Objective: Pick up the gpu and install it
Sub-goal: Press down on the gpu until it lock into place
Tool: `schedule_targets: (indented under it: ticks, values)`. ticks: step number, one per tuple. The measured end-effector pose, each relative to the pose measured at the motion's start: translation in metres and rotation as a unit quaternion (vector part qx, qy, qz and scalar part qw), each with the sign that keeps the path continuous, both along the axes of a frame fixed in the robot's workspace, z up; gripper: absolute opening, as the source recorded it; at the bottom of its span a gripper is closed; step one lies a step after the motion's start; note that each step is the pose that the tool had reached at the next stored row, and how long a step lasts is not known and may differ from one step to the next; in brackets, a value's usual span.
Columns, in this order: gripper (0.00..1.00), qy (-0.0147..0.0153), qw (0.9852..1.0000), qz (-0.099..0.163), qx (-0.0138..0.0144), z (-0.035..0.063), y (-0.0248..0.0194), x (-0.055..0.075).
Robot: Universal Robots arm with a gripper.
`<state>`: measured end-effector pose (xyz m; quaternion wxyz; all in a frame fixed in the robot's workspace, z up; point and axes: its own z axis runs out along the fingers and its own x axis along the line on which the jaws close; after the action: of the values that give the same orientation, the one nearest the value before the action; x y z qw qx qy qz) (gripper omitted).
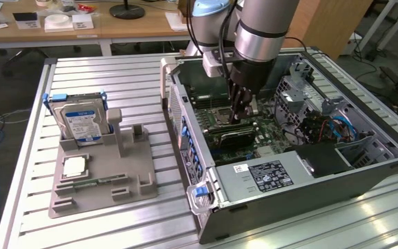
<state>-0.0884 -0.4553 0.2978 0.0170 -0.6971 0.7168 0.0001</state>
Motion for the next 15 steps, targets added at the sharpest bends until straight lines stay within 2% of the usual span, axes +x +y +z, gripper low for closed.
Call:
schedule_targets:
  ticks: [4, 10, 15]
  values:
    - [0.11, -0.0001, 1.0, 0.0, 0.0002, -0.001, 0.0, 0.0]
    - [0.11, 0.0, 1.0, 0.0, 0.0001, -0.0116, 0.0, 0.0]
    - [0.11, -0.0001, 1.0, 0.0, -0.0001, -0.014, -0.0004, 0.0]
